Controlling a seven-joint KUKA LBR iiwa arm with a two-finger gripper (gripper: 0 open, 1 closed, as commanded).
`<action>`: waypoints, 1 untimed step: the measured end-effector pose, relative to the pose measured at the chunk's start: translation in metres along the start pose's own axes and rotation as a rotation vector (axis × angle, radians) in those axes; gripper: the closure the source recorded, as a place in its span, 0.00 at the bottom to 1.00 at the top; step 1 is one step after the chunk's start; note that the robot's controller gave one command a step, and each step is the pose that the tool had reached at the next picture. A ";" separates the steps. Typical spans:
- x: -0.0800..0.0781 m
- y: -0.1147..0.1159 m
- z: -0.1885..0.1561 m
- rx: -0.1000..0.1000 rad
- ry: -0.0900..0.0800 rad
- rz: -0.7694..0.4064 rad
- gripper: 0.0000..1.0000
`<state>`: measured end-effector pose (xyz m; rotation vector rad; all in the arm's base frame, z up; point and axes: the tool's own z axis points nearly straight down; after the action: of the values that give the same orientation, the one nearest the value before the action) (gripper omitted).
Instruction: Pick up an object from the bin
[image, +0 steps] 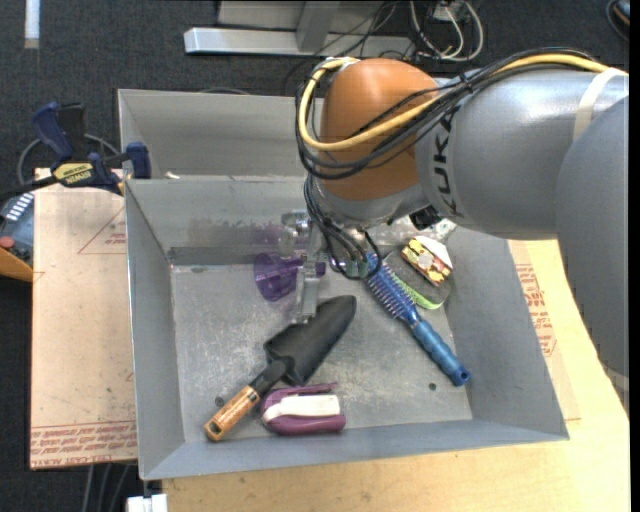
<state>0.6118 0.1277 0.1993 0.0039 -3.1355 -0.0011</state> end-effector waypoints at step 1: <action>0.000 0.000 -0.003 0.000 -0.003 0.001 0.00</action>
Offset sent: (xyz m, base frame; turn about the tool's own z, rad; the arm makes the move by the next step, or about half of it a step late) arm -0.0340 0.0267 -0.0342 -0.3004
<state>0.6121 0.1274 0.2022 0.0025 -3.1386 -0.0017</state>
